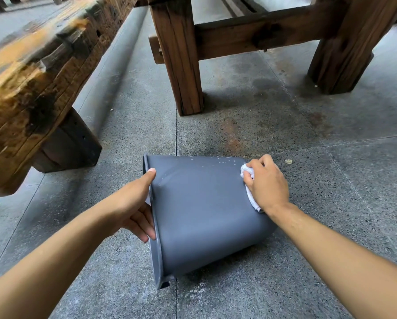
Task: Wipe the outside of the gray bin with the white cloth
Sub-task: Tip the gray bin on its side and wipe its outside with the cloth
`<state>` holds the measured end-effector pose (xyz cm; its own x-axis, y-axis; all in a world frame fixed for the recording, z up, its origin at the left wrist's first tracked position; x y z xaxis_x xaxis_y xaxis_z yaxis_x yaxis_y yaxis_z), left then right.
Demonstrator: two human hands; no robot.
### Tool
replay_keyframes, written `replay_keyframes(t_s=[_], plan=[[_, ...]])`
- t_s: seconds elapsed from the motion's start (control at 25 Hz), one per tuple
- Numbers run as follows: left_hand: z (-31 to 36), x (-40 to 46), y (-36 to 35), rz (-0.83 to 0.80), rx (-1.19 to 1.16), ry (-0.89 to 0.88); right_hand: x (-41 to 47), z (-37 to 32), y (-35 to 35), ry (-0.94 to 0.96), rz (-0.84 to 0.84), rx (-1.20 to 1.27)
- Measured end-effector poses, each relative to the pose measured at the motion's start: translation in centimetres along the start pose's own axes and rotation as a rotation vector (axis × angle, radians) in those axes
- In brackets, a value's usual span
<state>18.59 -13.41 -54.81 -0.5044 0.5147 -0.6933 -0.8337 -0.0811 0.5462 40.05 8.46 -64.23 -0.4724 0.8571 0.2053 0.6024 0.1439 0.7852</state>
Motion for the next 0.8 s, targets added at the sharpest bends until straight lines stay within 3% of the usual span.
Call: replay_keyframes(t_s=[0.12, 0.32, 0.56, 0.8], plan=[[0.0, 0.1, 0.1, -0.026, -0.143, -0.026, -0.2, 0.8, 0.3, -0.038, 0.02, 0.002], [0.8, 0.6, 0.5, -0.024, -0.64, -0.038, -1.0, 1.6, 0.7, -0.032, 0.018, -0.03], [1.3, 0.9, -0.2, 0.006, -0.548, -0.101, -1.7, 3.3, 2.3, -0.122, -0.002, -0.096], [2.1, 1.1, 0.6, 0.0, -0.938, -0.1, -3.2, -1.4, 4.5, 0.042, 0.174, 0.183]])
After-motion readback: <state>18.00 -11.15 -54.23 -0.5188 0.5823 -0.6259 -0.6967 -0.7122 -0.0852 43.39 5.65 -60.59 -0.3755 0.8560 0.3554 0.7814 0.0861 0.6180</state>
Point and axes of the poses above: each hand's wrist, its own x-axis towards the middle knuckle, its own y-axis out of the back of the hand, z = x × y, the point moved 3 cm from there along x, towards the middle knuckle, and after that the axes turned 14 degrees about x, right-handed, at the moved point
